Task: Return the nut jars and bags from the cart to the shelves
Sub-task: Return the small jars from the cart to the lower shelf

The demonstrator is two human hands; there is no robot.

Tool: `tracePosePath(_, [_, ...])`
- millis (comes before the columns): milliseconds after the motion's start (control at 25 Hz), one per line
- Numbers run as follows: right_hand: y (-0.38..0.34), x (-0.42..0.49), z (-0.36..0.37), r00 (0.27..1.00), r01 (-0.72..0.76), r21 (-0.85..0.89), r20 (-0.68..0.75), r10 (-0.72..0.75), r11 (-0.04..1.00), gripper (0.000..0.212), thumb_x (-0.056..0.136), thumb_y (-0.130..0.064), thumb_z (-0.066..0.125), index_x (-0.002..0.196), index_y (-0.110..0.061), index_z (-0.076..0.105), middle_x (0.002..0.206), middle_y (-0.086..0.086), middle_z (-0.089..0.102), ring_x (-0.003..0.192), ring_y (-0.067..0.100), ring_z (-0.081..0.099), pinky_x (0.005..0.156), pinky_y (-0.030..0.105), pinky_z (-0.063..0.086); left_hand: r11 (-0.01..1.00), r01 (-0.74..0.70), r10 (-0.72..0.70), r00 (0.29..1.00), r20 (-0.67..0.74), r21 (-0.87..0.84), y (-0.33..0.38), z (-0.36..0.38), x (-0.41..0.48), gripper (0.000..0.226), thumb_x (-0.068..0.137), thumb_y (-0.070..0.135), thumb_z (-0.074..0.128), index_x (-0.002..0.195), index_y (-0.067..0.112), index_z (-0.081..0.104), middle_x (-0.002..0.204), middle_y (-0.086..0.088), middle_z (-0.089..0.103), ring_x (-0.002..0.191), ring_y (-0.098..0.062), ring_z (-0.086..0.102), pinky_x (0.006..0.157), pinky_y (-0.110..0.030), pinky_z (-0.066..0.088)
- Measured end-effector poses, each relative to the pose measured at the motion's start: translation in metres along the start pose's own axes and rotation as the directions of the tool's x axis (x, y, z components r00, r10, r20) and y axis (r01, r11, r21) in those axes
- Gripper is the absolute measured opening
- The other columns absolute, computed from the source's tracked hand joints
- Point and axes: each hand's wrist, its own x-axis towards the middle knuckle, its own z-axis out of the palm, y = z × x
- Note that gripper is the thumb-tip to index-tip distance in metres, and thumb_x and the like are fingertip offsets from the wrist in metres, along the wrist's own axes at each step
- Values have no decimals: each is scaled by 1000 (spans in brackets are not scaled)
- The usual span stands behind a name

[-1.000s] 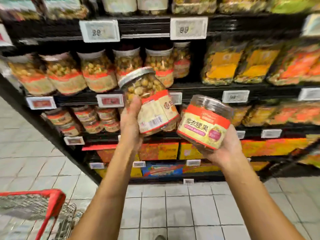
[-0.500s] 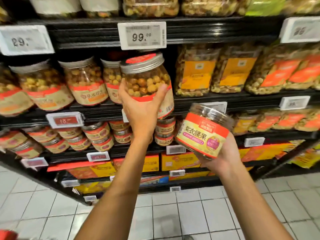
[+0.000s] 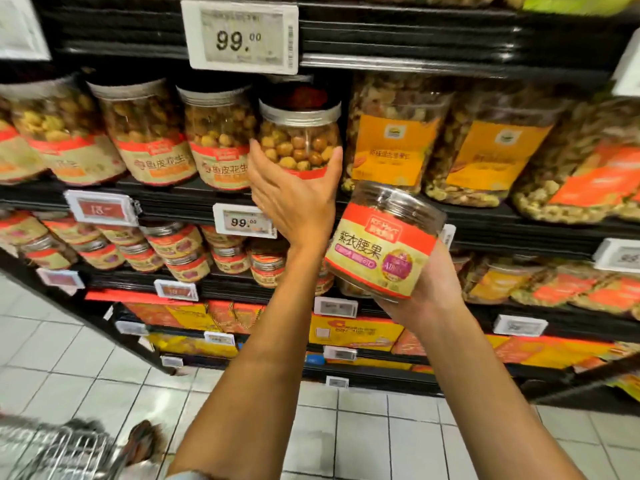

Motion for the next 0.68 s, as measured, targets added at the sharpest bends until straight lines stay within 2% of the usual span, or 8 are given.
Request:
tracePosePath(120, [0,2,-4,1000,-14,-21,14,14,1000,53,96,-40,36,65,-22,75,78,4,74,71,22,72,56,35,57,998,5,-6,1000,5,56,1,9,2,99,75,56,63,141,-9,27,143,-25,35,133,-38,36,107,-44,30])
tracePosePath(240, [0,4,-6,1000,-9,-28,9,10,1000,55,97,-38,36,61,-22,75,74,2,74,67,21,72,53,33,57,996,-73,77,994,82,-54,-17,-11,-8,83,87,47,49,145,-5,18,149,-23,23,140,-28,23,113,-34,19])
tracePosePath(320, [0,6,-1,1000,-5,-29,-16,5,1000,48,96,-37,38,70,-20,74,78,4,74,70,22,72,55,35,58,989,-55,59,998,29,-137,-32,-36,-15,61,95,33,39,142,-5,28,143,-25,32,135,-28,31,111,-29,26])
tracePosePath(400, [6,9,6,999,-2,-74,-34,0,997,40,96,-40,38,90,-18,70,88,6,72,81,26,70,61,37,59,977,52,-61,997,-39,-209,-44,-61,-14,43,96,22,35,126,-5,49,121,-19,51,115,-27,50,97,-24,38])
tracePosePath(440, [12,10,10,999,0,-102,-44,-5,995,40,96,-43,37,95,-18,68,89,6,72,85,26,69,64,38,59,955,119,-121,993,11,-271,-46,-74,-13,38,96,21,33,115,-2,56,108,-13,57,103,-24,56,89,-23,42])
tracePosePath(520, [29,11,18,996,-7,-128,-84,-4,992,44,95,-49,35,99,-19,67,88,5,74,87,25,69,73,40,57,873,307,-203,935,291,-378,-46,-95,-10,38,99,26,29,103,6,61,93,-4,64,88,-16,61,80,-24,46])
tracePosePath(600, [51,11,31,992,-7,-165,-126,-14,986,48,95,-52,33,108,-20,66,94,5,74,92,25,69,83,42,55,819,458,-229,812,536,-345,-48,-114,-6,43,102,35,23,104,17,62,92,3,69,89,-11,65,79,-21,49])
tracePosePath(680, [81,13,49,985,4,-222,-165,-42,975,51,96,-54,31,116,-21,64,103,6,72,96,23,68,88,41,54,808,521,-206,688,695,-276,-59,-130,-4,48,98,52,20,103,28,61,94,8,73,93,-6,67,80,-22,50])
